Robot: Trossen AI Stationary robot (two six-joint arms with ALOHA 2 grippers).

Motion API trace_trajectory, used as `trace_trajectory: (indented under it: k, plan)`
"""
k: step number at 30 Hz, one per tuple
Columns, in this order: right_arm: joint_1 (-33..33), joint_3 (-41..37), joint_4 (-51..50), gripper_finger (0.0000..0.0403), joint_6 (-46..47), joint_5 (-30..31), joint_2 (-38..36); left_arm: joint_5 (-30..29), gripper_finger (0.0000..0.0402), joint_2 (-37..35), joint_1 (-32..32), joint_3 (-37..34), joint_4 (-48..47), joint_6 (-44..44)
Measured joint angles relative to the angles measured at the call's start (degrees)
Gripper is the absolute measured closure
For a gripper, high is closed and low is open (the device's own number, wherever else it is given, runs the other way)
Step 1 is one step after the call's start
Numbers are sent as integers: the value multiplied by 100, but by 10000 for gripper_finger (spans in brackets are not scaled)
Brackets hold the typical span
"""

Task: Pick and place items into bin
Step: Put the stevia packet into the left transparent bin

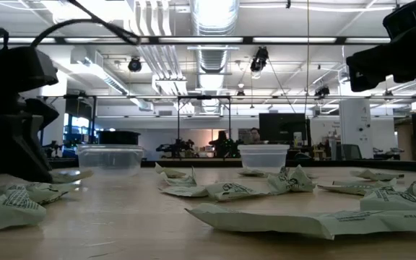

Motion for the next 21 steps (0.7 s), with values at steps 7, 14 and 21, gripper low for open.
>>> trace_trajectory:
  k: [7, 14, 21]
  plan:
    - [-1, 0, 2, 351, 0, 15, 82, -718, 396, -436, 0, 256, 35, 986]
    - [-2, 0, 6, 351, 0, 17, 85, -2078, 396, -1009, 145, 240, -410, 1394]
    - [0, -2, 5, 351, -2, 18, 86, -2067, 396, -1392, 771, 223, -1200, 1394]
